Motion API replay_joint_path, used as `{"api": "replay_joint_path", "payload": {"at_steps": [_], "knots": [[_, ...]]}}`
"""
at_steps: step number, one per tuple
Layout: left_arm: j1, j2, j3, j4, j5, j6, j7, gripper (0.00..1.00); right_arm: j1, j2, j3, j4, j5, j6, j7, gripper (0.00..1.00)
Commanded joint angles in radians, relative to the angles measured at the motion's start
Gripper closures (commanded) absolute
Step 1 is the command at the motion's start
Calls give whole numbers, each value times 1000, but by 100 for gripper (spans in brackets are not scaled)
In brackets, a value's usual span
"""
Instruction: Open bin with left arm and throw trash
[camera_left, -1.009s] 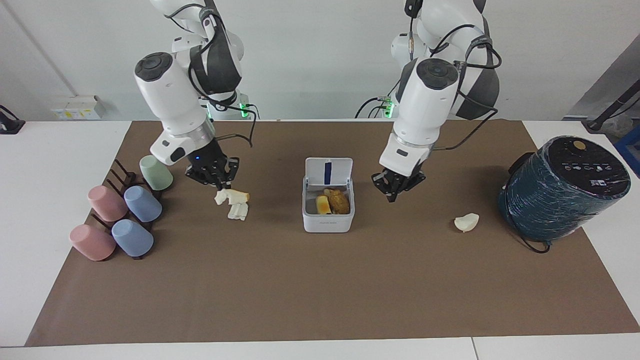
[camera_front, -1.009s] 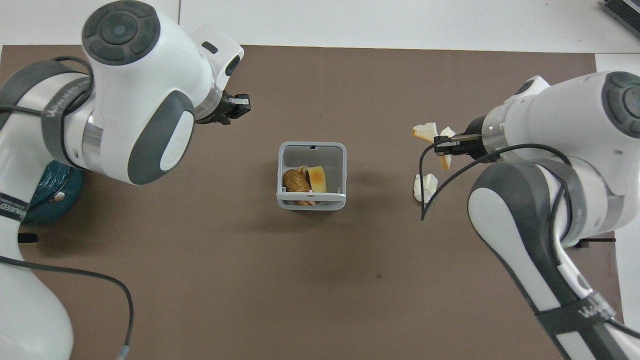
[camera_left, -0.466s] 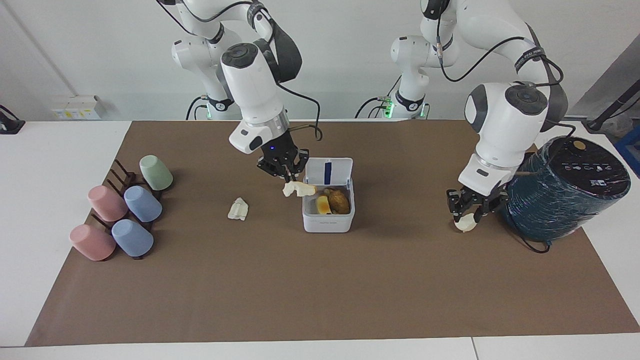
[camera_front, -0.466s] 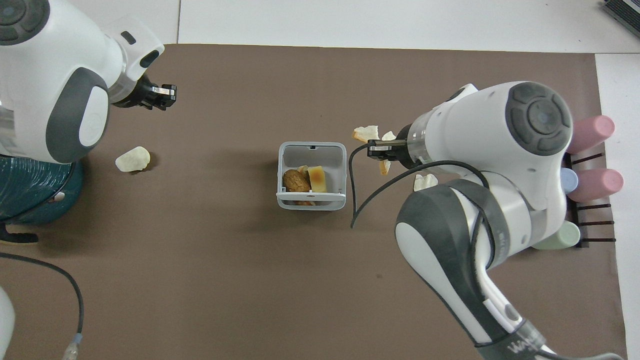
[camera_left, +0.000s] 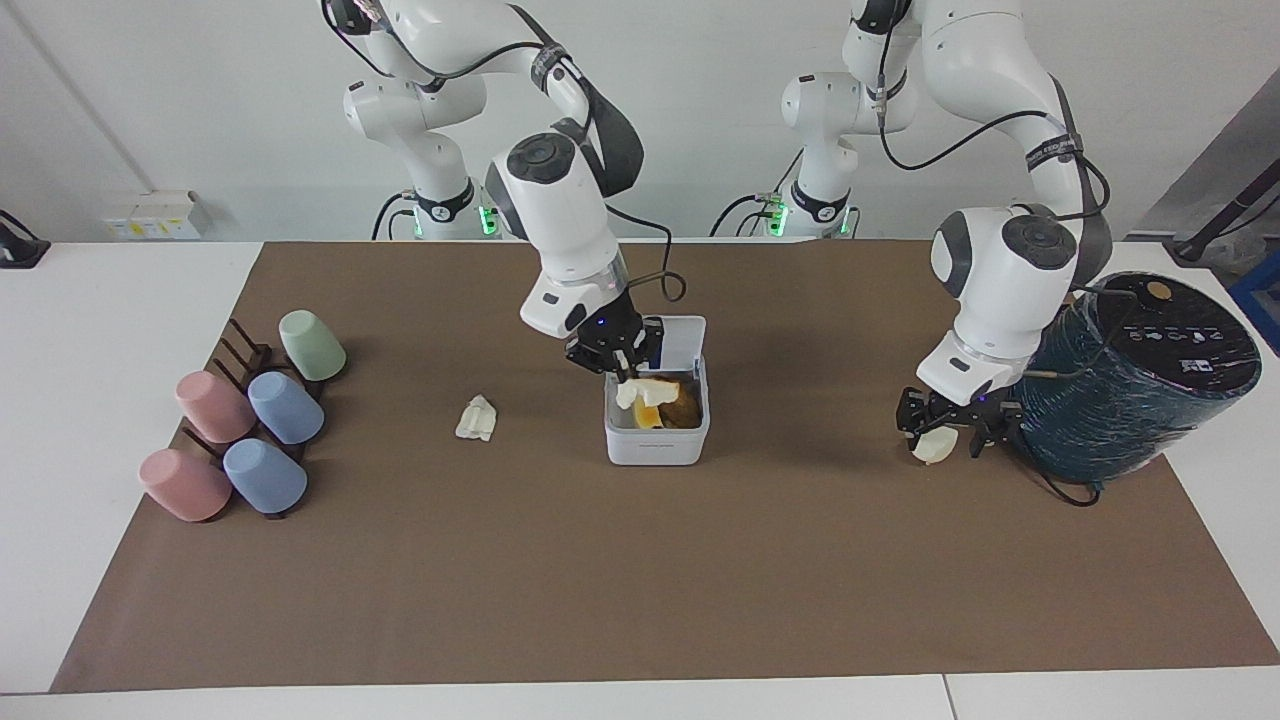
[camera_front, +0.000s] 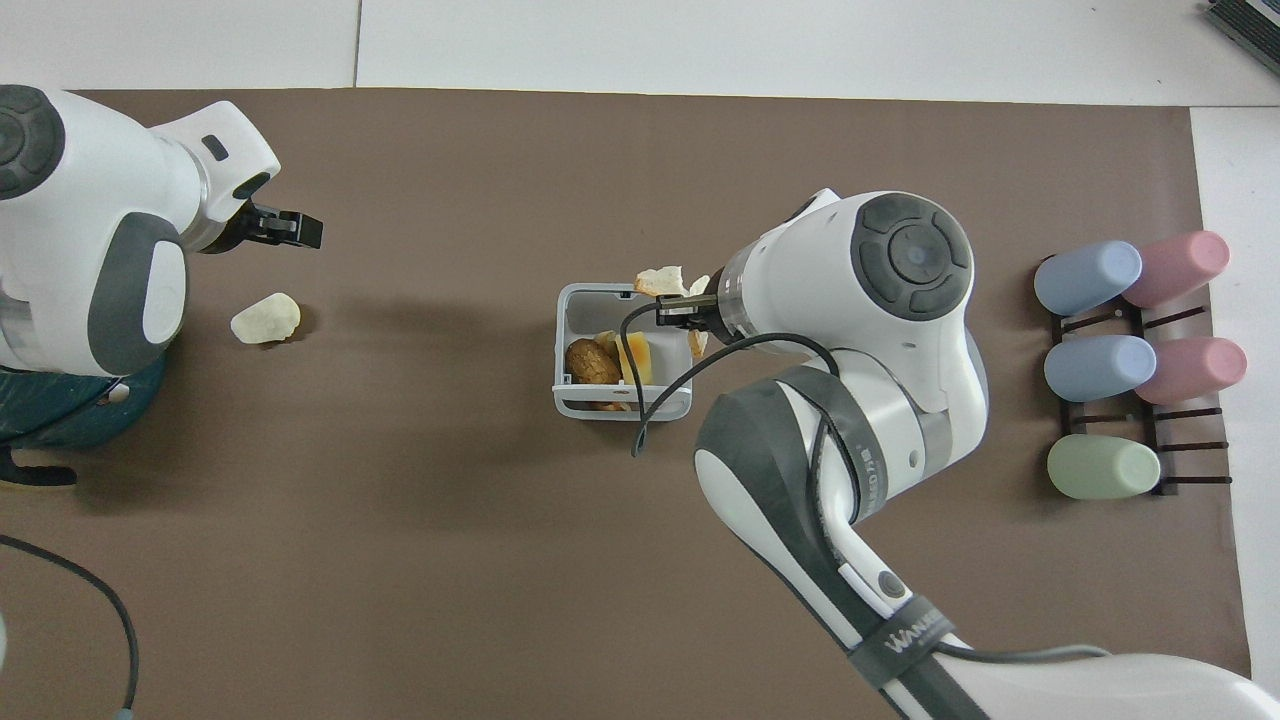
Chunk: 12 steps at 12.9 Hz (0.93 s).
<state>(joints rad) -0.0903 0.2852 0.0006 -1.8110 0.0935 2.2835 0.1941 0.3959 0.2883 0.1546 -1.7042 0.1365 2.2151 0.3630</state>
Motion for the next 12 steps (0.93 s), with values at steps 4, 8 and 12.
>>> {"api": "replay_joint_path", "payload": {"at_steps": [4,8,12], "knots": [[18,-8,-7,-171,90,155,140,16,11,29,5,-9,3,15,-35,96],[41,3,-7,-195,117,159,220,16,8,28,5,-12,5,23,-62,0],[64,5,-7,-227,139,192,257,20,9,29,5,-8,5,26,-59,0]]}}
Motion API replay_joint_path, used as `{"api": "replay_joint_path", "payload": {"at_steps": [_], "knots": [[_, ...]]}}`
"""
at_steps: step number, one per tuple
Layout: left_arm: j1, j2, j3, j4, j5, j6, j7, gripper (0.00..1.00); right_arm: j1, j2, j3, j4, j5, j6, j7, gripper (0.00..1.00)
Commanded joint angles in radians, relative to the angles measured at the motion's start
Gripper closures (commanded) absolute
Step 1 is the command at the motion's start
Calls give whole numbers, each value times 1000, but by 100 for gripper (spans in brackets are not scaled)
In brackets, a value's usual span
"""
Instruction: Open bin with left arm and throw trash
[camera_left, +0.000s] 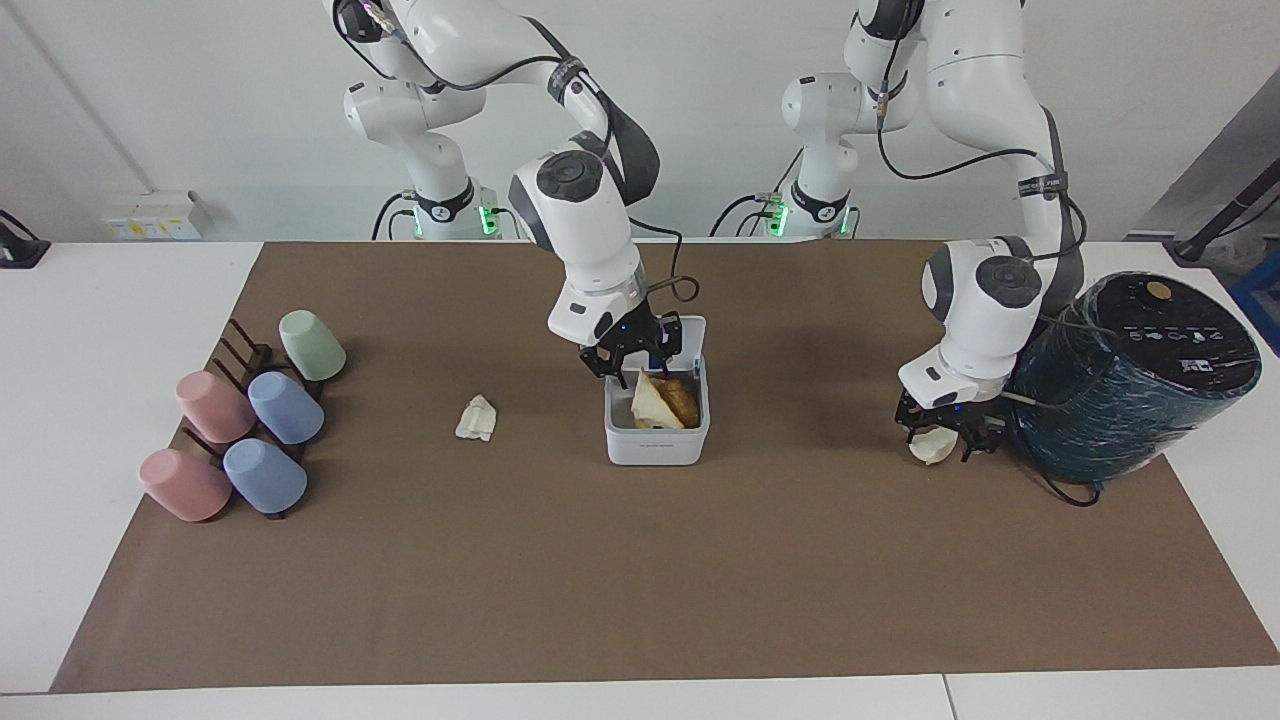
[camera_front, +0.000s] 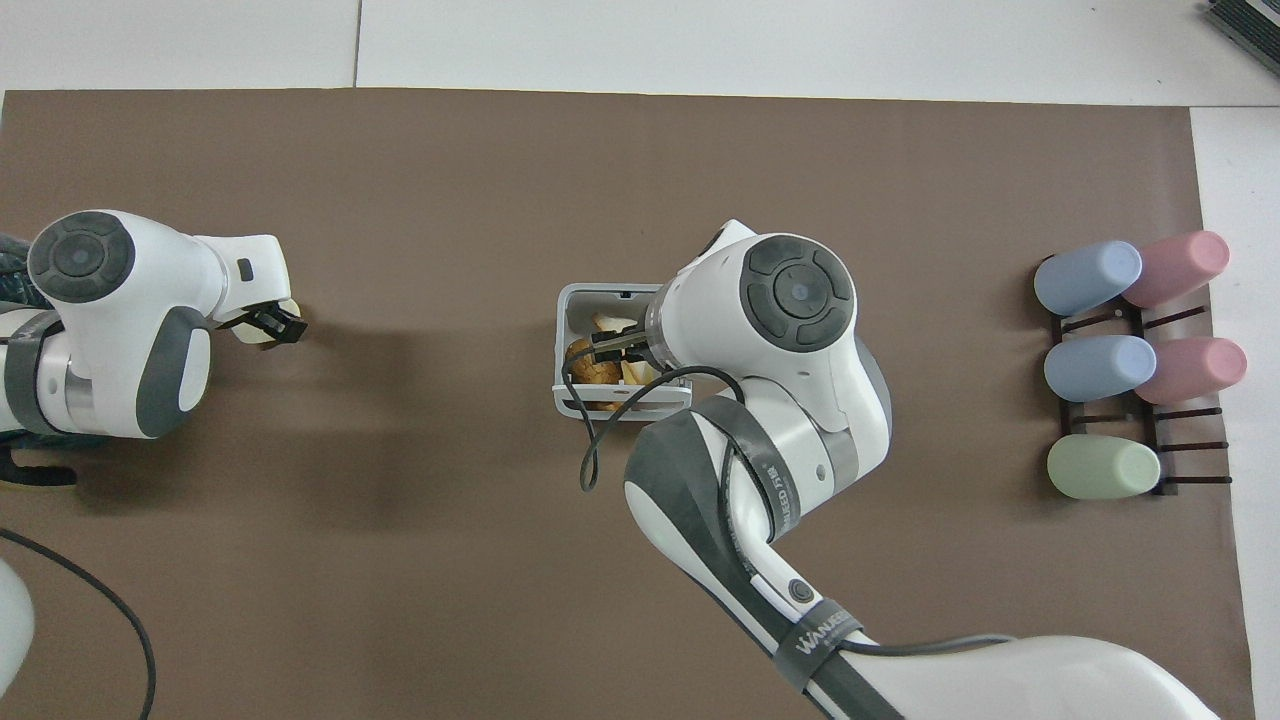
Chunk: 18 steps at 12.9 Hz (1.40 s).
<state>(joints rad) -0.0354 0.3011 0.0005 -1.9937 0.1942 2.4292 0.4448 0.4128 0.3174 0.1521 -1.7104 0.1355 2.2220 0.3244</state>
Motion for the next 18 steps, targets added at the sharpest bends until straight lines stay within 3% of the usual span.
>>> {"api": "replay_joint_path", "payload": {"at_steps": [1,3,5,6,9,11,14,18], "knots": [[9,-13,-7,-57,40,62,6,29,-8,0,7,-2,6,19,-21,0],[9,-13,-7,-63,40,64,5,45,-17,-20,4,-2,-1,13,-24,0],[9,-13,-7,-57,40,57,3,84,-41,-49,-3,0,-16,10,-25,0],[9,-13,-7,-47,40,50,3,98,-73,-64,-3,0,-33,7,-31,0],[-17,-7,-13,77,34,-81,-43,100,-170,-116,-3,-12,-79,-59,-45,0],[-84,-2,-16,192,12,-229,-138,100,-233,-139,-3,-87,-80,-65,-93,0],[-196,0,-14,349,-177,-405,-291,100,-308,-165,-3,-222,-123,-9,-122,0],[-363,-11,-17,406,-263,-470,-616,100,-341,-141,-3,-388,-146,177,-123,0]]}}
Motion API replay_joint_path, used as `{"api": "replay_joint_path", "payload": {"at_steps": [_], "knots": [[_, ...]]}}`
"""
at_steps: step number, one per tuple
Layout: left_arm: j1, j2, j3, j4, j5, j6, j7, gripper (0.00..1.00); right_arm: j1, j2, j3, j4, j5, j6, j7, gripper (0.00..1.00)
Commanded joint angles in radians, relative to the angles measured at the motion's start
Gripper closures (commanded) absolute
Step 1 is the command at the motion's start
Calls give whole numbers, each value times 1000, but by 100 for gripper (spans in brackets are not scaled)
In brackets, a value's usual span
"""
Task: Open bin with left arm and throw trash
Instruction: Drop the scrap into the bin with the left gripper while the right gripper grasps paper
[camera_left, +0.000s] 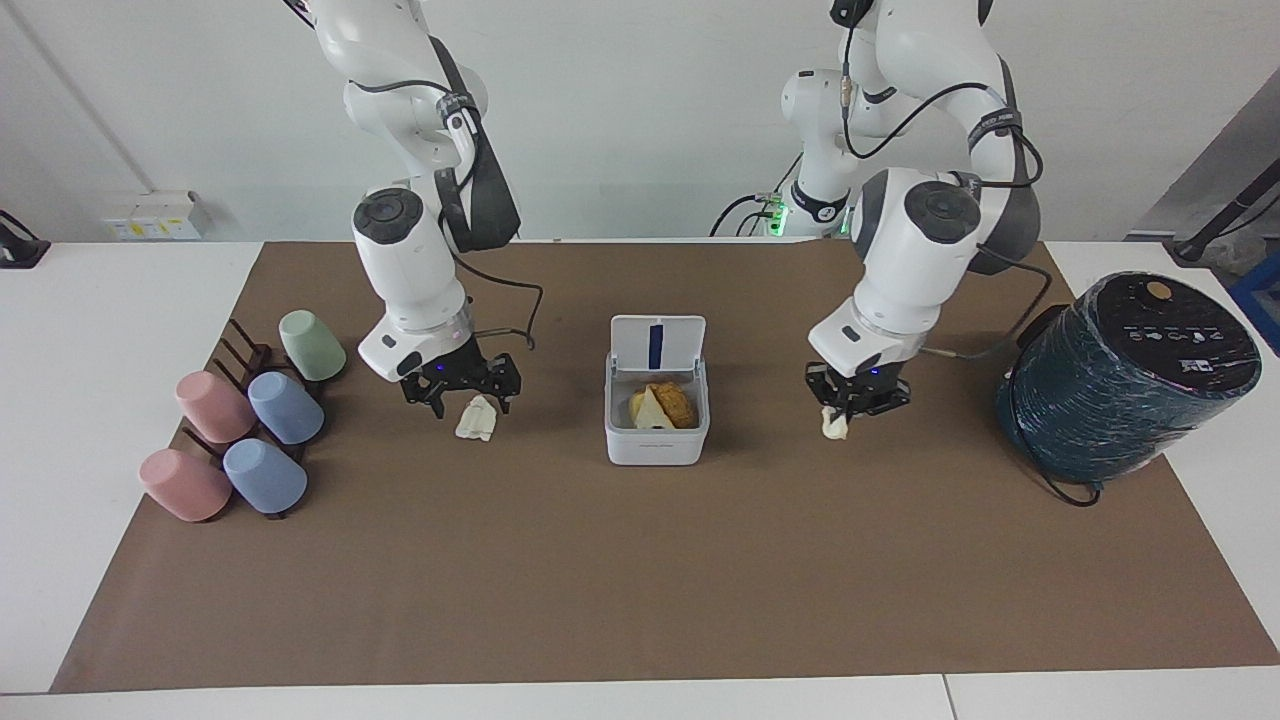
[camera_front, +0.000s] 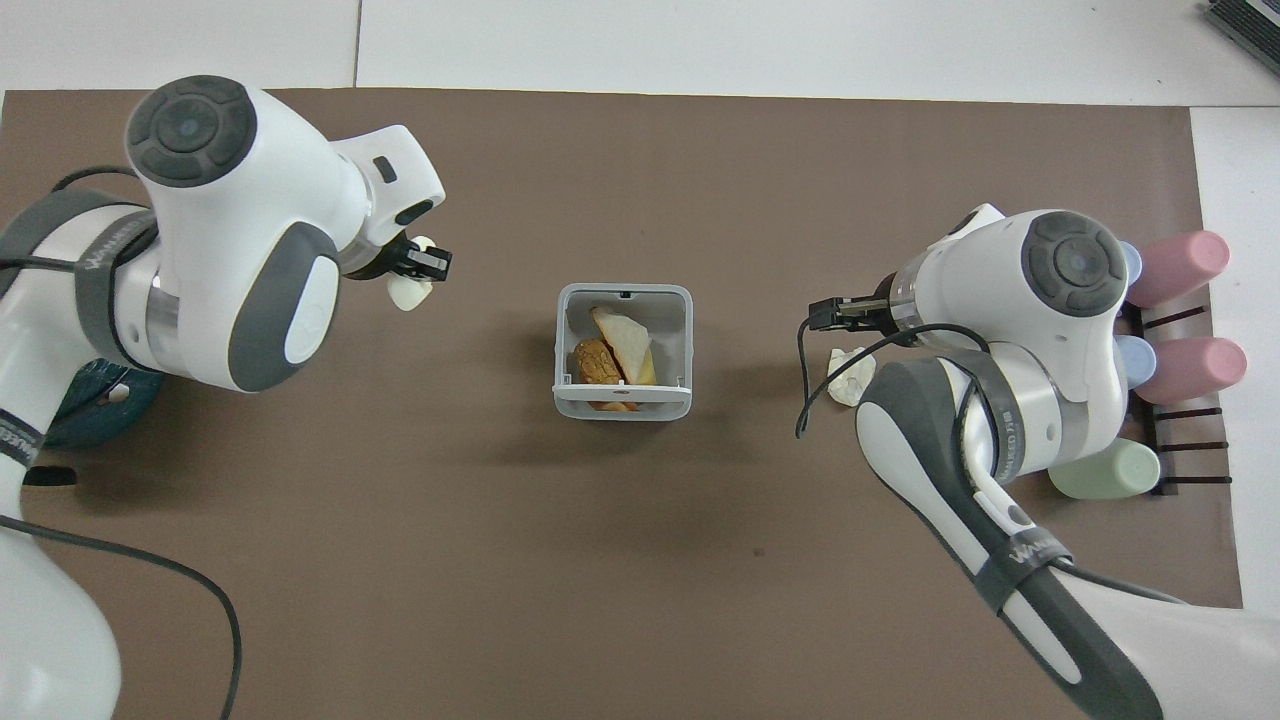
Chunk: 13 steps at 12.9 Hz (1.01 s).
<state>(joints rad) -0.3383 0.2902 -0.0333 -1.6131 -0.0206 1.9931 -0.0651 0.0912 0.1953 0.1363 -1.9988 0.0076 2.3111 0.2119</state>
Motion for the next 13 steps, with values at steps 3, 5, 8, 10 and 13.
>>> {"api": "replay_joint_path", "payload": {"at_steps": [3,5,8,10,13], "knots": [[-161,1,13,22,-73,24,-321,100,-27,-23,12,-130,-21,91,-29,4],[-212,1,12,9,-100,90,-392,100,-37,-36,12,-167,-23,83,-35,13],[-249,-3,12,-16,-102,150,-444,91,-39,-24,12,-186,-24,102,-37,29],[-257,-5,12,-19,-102,145,-449,33,-34,-22,16,-186,-24,103,-29,40],[-261,-5,12,-13,-102,139,-449,8,-30,-11,16,-186,-24,113,-32,81]]}}
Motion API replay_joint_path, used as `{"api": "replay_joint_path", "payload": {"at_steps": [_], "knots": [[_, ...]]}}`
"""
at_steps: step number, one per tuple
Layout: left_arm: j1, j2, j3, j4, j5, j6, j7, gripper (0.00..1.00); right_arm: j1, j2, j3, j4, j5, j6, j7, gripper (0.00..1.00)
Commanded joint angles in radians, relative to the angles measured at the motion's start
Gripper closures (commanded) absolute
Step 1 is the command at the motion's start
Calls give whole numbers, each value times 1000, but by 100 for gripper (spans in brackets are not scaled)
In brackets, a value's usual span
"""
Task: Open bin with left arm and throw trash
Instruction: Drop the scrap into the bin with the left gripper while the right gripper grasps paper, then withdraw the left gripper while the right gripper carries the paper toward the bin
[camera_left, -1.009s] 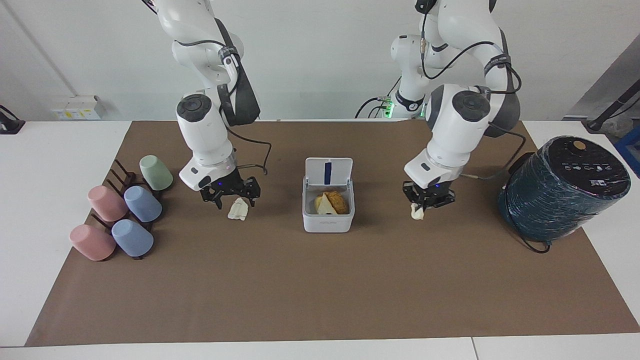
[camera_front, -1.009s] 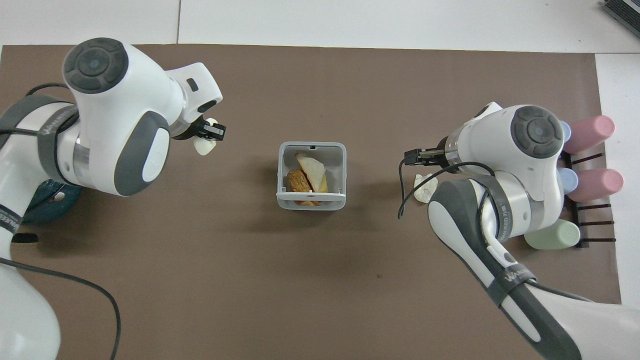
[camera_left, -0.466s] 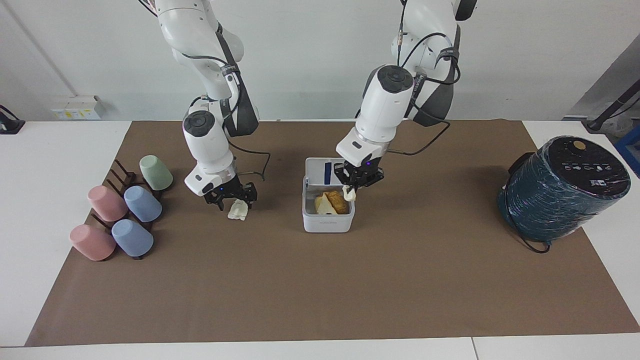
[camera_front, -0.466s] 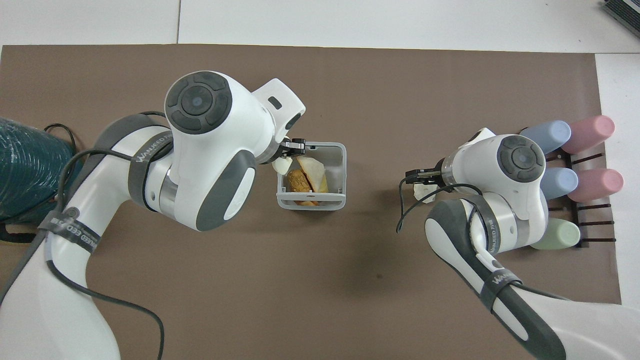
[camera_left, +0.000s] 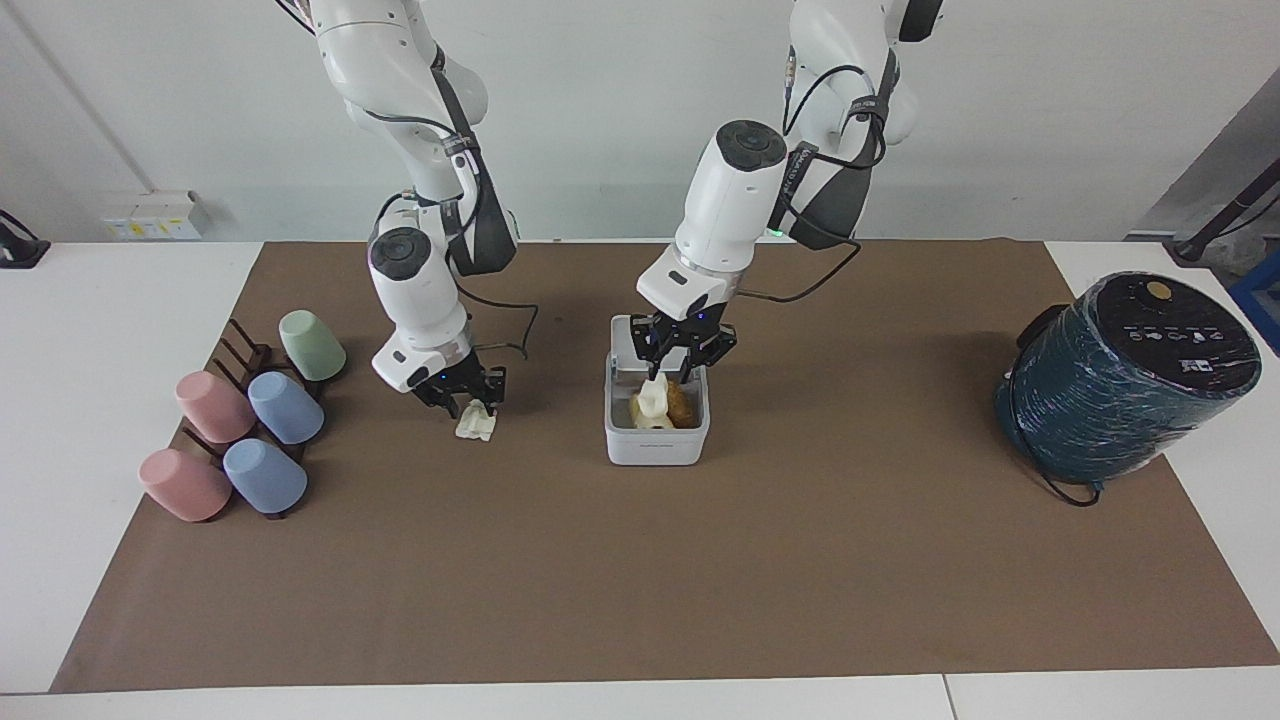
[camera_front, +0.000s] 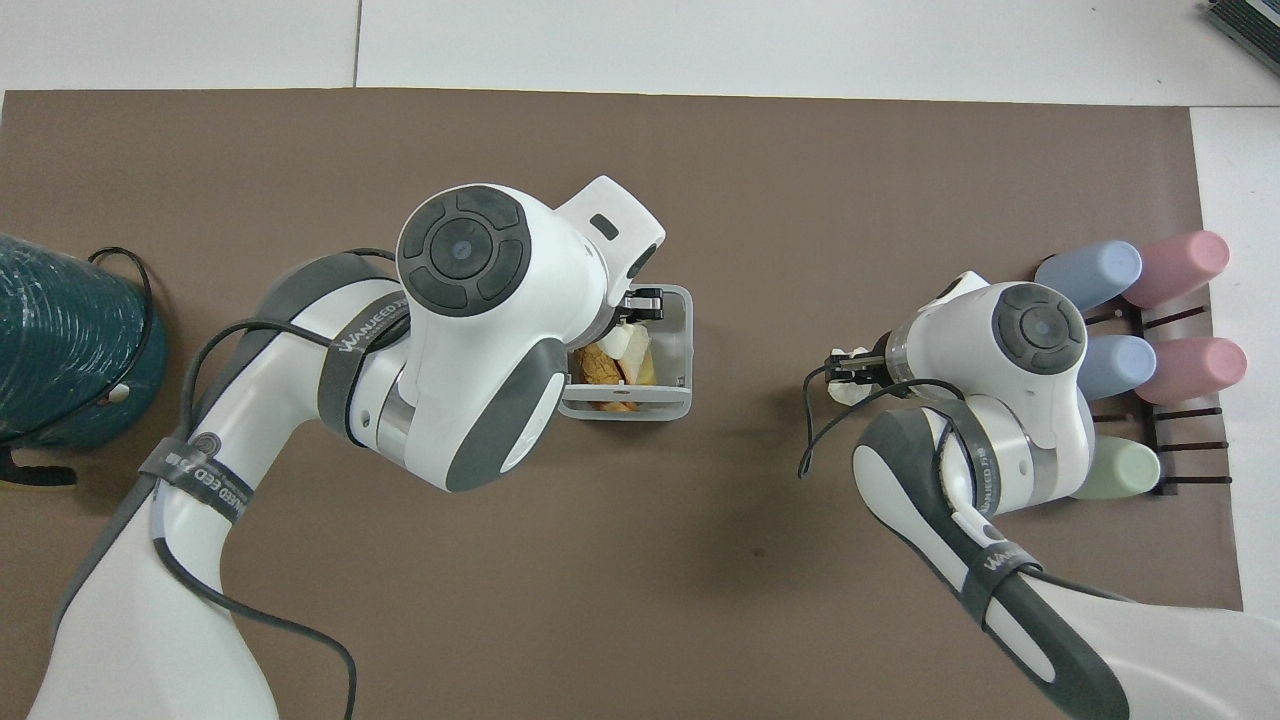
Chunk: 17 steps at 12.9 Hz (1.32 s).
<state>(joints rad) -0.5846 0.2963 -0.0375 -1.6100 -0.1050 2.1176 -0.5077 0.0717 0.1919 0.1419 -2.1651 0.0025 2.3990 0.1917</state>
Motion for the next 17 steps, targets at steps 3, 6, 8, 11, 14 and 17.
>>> {"api": "replay_joint_path", "payload": {"at_steps": [3,6,8,11,14,17], "knots": [[-2,-6,18,21,-15,-13,-5,8,-9,-3,10,-18,-19,45,-6,100],[84,-6,25,143,-9,-212,20,9,-6,-6,10,11,-19,17,-6,100],[159,-12,27,212,-9,-328,113,9,-7,-41,10,82,-19,-88,-2,100],[313,-67,30,217,-12,-464,329,9,-4,-52,16,261,-16,-266,28,100],[434,-124,34,217,1,-591,481,9,52,-40,19,404,1,-365,86,100],[492,-169,36,216,91,-677,602,9,155,-29,19,444,36,-339,225,100]]}}
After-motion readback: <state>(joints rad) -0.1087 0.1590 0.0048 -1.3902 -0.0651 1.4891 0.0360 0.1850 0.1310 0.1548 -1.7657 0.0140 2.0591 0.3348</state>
